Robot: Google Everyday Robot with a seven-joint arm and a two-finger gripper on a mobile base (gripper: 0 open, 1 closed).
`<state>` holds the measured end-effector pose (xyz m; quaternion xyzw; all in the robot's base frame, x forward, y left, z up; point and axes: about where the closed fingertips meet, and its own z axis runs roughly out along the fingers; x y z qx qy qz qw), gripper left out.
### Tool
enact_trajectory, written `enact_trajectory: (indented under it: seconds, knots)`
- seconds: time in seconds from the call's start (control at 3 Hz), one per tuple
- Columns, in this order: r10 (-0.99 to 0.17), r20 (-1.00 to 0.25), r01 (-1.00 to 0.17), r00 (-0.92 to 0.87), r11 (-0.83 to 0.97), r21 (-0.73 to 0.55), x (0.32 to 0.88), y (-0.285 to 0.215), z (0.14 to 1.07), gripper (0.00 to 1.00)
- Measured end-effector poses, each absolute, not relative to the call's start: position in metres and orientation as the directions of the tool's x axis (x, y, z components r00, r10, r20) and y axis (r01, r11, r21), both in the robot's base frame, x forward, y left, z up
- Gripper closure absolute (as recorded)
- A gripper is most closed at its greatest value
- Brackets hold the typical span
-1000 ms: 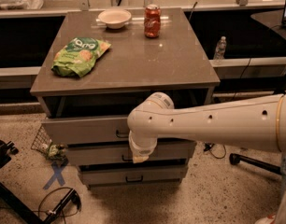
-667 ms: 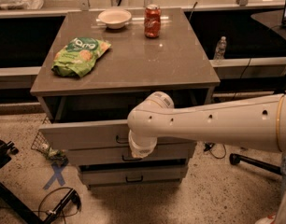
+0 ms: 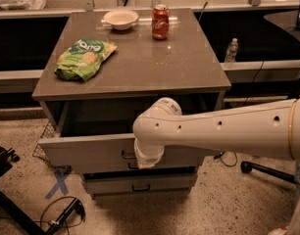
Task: Open top drawer
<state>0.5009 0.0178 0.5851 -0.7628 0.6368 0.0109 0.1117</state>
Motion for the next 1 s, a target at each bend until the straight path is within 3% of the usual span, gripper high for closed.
enact_trajectory:
  seconds: [1.0]
  knots:
    - [-0.972,-0.158,-0.977,0.176,-0.152,-0.152,0.4954,0.0162,0.5843,1.0]
